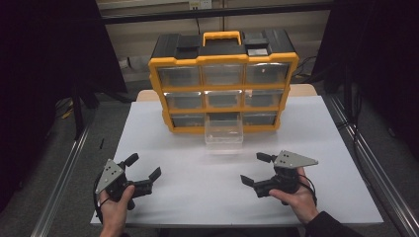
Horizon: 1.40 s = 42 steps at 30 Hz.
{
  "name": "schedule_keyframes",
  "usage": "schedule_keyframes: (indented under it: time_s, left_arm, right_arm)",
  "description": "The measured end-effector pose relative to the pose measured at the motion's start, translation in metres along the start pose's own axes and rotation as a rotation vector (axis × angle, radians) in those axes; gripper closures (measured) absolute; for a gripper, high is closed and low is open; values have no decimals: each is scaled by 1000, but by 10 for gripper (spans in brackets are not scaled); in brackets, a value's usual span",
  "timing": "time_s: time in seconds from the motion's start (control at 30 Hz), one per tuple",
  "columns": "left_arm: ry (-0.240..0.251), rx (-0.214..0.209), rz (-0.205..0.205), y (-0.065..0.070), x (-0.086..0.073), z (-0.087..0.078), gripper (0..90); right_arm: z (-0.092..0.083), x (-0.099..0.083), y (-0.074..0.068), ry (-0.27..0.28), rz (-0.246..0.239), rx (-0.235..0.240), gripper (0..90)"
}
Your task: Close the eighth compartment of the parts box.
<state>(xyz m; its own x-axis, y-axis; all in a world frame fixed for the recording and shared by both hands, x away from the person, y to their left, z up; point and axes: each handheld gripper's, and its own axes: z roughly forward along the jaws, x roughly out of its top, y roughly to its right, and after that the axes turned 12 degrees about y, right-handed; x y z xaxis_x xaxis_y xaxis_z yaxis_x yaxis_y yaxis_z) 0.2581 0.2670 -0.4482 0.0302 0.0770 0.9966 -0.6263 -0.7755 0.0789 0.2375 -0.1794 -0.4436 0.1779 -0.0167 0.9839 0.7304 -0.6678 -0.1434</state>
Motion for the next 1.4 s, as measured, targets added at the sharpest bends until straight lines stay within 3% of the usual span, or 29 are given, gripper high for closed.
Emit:
schedule_keyframes:
  time_s: [0.63, 0.73, 0.93, 1.1, 1.4]
  left_arm:
    - [-3, -2, 0, 0, 0, 0, 25]
    - [-8, 4, 0, 0, 0, 0, 25]
    - [-5, 3, 0, 0, 0, 0, 25]
    - [-7, -1, 6, -1, 0, 0, 25]
    - [-4, -1, 3, -2, 0, 0, 25]
  right_arm:
    - [31, 6, -2, -6, -14, 26, 152]
    - [39, 6, -5, -23, -4, 59, 199]
    - [47, 8, -10, -29, -24, 81, 287]
    - [52, 7, -11, -43, -19, 108, 445]
    - [56, 8, -8, -66, -32, 124, 645]
